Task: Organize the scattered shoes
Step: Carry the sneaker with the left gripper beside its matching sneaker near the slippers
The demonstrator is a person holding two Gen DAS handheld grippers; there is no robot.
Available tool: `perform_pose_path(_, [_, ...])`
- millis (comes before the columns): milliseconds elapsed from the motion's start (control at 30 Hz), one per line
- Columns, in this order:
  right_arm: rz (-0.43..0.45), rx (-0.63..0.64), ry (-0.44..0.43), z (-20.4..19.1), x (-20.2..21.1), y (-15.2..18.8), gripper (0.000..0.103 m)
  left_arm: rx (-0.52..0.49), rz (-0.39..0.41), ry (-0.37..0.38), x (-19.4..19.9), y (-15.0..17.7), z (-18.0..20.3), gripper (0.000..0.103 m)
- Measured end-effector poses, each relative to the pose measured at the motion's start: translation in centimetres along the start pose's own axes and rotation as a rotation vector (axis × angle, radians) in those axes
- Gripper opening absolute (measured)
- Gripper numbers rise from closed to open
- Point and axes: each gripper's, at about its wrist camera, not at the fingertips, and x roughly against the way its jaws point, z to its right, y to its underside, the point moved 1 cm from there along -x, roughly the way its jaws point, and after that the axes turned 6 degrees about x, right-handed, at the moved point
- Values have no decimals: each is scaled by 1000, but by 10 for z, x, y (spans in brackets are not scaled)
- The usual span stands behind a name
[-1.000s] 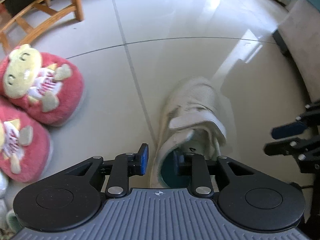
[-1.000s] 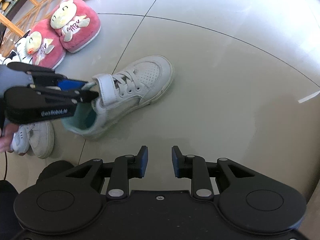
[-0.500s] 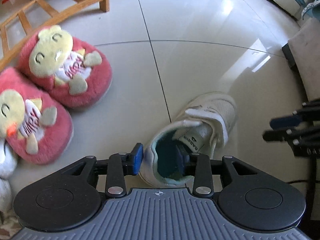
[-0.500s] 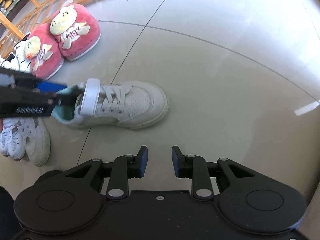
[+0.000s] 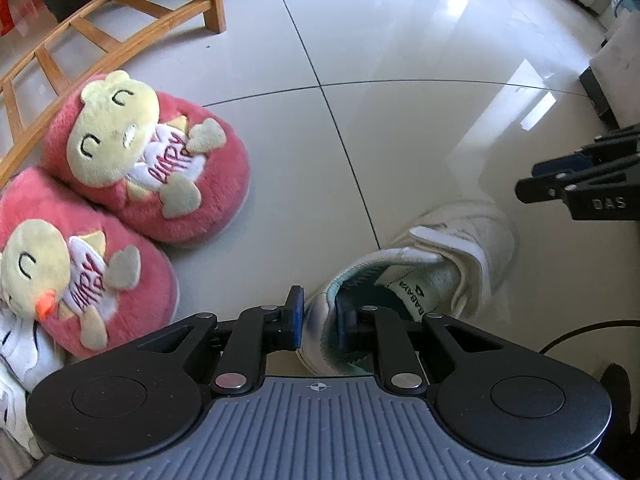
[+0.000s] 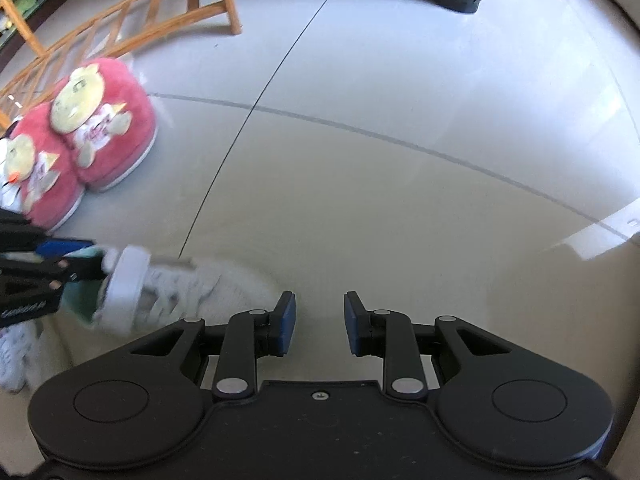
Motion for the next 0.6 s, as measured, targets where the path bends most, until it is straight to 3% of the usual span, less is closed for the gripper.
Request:
perform_pose_path(200, [-30, 36, 25, -4, -19, -6, 29, -96, -2, -18, -2, -8, 1, 17])
perform_pose_path(400, [-75, 86, 6, -19, -30, 6, 29, -225, -40, -2, -7, -22, -2, 17])
perform_pose_path(600, [-95, 150, -39, -39, -30, 17, 29, -282, -88, 7, -5, -26, -16, 18])
